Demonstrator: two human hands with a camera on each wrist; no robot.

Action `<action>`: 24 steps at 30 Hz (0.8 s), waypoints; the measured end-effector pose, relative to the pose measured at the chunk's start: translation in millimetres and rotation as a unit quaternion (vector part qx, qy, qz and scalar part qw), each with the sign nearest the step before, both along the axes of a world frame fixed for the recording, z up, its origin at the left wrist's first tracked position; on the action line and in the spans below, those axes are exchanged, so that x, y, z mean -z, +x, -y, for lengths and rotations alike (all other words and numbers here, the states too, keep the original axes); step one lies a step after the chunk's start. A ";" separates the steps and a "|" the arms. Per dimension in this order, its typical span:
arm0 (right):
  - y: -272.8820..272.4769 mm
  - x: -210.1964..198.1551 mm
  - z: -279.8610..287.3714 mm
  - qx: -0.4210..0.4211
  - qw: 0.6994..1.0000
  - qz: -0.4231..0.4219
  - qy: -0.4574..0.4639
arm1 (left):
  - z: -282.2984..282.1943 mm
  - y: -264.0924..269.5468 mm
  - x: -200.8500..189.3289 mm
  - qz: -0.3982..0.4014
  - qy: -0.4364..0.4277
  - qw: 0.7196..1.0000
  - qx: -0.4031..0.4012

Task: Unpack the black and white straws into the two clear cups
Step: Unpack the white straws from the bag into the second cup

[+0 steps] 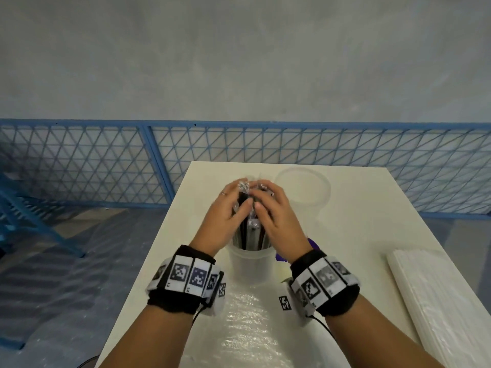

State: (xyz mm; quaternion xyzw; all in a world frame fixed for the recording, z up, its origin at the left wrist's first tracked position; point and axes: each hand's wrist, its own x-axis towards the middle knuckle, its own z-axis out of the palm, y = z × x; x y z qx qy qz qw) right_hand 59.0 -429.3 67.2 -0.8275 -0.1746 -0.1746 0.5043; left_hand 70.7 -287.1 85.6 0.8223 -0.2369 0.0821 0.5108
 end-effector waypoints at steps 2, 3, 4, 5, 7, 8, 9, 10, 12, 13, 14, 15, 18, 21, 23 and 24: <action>-0.3 -1.1 -5.0 0.003 1.000 0.004 0.008 | 4.2 -0.4 2.6 -0.007 -0.015 1.000 -0.014; -0.7 -5.4 -5.4 0.004 1.000 0.014 0.017 | 5.4 -2.6 -0.5 -0.003 -0.033 0.999 -0.020; -0.8 -10.3 -5.2 0.007 0.999 0.030 0.021 | 6.3 -4.8 -5.4 0.006 -0.051 0.998 -0.024; -1.4 -14.5 -4.9 0.011 0.999 0.046 0.015 | 7.2 -6.9 -9.6 0.021 -0.060 0.998 -0.025; -3.5 -17.9 -6.7 0.022 0.997 0.065 -0.020 | 11.1 -10.4 -13.0 0.051 -0.042 0.997 -0.033; -4.4 -15.9 -8.2 0.025 0.996 0.066 -0.048 | 13.4 -11.8 -10.7 0.058 -0.029 0.997 -0.043; -4.9 -11.6 -9.5 0.030 0.994 0.068 -0.083 | 15.4 -13.0 -6.1 0.061 -0.019 0.997 -0.052; -5.3 -6.0 -10.0 0.036 0.990 0.072 -0.117 | 17.2 -14.5 -1.0 0.056 -0.013 0.997 -0.060; -5.7 1.8 -9.8 0.039 0.984 0.084 -0.151 | 18.4 -14.8 7.4 0.039 -0.009 0.996 -0.078; -5.5 2.5 -9.0 0.036 0.984 0.089 -0.149 | 18.3 -14.3 8.0 0.039 -0.001 0.995 -0.096; -4.9 0.7 -8.0 0.034 0.986 0.086 -0.141 | 18.7 -13.7 6.0 0.044 0.011 0.992 -0.119; -4.8 -1.1 -6.9 0.039 0.987 0.081 -0.133 | 19.4 -13.5 2.9 0.054 0.024 0.989 -0.139; -4.8 0.8 -4.9 0.086 0.988 0.055 -0.113 | 21.3 -11.1 -1.8 0.054 0.058 0.987 -0.143; -4.1 5.4 -5.1 0.047 0.991 0.016 -0.120 | 23.1 -9.5 4.9 -0.011 0.075 0.992 -0.101; -2.7 4.4 -2.6 0.015 0.994 0.003 -0.109 | 18.2 -8.9 9.8 -0.038 0.081 0.992 -0.091; -2.4 1.8 -0.3 0.010 0.996 -0.003 -0.090 | 15.5 -10.6 5.8 -0.049 0.074 0.993 -0.084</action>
